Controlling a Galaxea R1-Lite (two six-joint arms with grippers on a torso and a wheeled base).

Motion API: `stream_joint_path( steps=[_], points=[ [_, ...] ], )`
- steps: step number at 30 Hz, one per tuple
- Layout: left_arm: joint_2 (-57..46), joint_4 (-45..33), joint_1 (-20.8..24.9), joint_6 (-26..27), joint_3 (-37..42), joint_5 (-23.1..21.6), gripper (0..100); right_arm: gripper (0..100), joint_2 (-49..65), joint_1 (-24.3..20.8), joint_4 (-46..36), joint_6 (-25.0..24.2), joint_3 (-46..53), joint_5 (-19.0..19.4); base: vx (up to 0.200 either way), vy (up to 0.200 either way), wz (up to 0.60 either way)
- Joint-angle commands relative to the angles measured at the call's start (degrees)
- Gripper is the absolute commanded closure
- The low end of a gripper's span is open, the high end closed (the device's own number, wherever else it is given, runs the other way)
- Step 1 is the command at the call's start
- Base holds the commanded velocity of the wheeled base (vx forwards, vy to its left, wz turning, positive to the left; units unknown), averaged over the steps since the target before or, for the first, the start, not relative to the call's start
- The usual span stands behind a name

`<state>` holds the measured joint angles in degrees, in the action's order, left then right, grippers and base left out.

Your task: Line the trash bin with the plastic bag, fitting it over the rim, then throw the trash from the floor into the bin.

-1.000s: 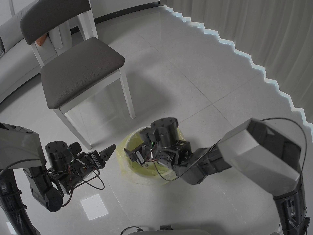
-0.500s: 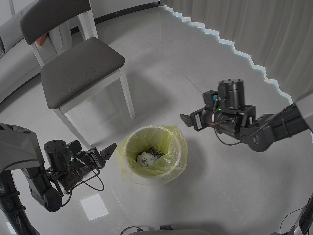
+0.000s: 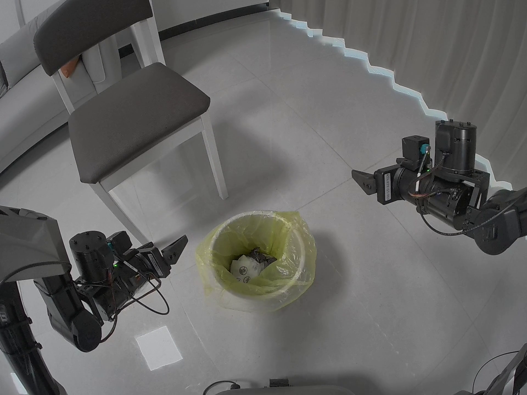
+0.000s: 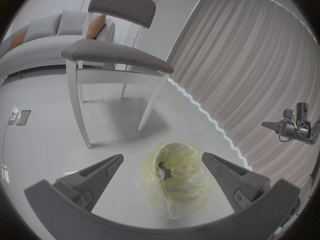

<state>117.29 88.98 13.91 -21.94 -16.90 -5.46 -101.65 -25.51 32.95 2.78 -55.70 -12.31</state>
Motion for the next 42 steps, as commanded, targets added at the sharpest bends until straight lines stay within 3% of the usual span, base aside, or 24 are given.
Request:
stream_joint_path(
  steps=[1,9,18,22,29,34,35,38,39,40,42],
  points=[
    [-0.1,1.0,-0.1,0.0,0.2,0.0,0,0,1.9,0.2,0.6,0.0,1.4,0.0,0.200,0.000,0.00],
    [0.7,1.0,-1.6,3.1,0.8,-0.5,0,0,2.4,0.2,1.7,0.1,2.9,0.0,0.200,0.000,0.00],
    [-1.9,1.0,-0.7,3.0,1.4,4.3,0,0,3.6,0.3,1.5,0.1,2.8,-0.1,0.044,0.000,0.00],
    [-6.8,0.9,-0.9,3.2,3.4,3.0,0,0,5.4,1.0,1.2,0.3,2.5,-0.3,0.000,0.000,0.00],
    [-18.1,-6.4,-0.8,3.3,4.8,-0.2,0,0,11.9,3.6,-3.2,0.8,4.1,-2.7,0.000,0.000,0.00],
    [-33.9,-24.6,-0.9,6.7,2.8,-1.0,0,0,22.1,5.8,-7.6,0.3,9.4,-2.7,0.000,0.000,0.00],
    [-33.9,-24.6,-0.9,6.7,2.8,-1.0,0,0,22.1,5.8,-7.6,0.3,9.4,-2.7,0.000,0.000,0.00],
    [-46.0,-42.0,-0.9,8.6,-1.1,-1.0,0,0,29.8,8.6,-8.0,0.6,14.2,-2.8,0.000,0.000,0.00],
    [-46.0,-42.0,-0.9,8.6,-1.1,-1.0,0,0,29.8,8.6,-8.0,0.6,14.2,-2.8,0.000,0.000,0.00],
    [-51.6,-50.1,-0.9,8.6,-2.9,-0.8,0,0,33.9,10.1,-8.8,0.6,16.9,-2.8,0.000,0.000,0.00],
    [-58.1,-58.3,-0.7,8.8,-3.8,-0.4,0,0,39.3,11.3,-10.2,0.7,20.1,-2.8,0.000,0.000,0.00]
  ],
)
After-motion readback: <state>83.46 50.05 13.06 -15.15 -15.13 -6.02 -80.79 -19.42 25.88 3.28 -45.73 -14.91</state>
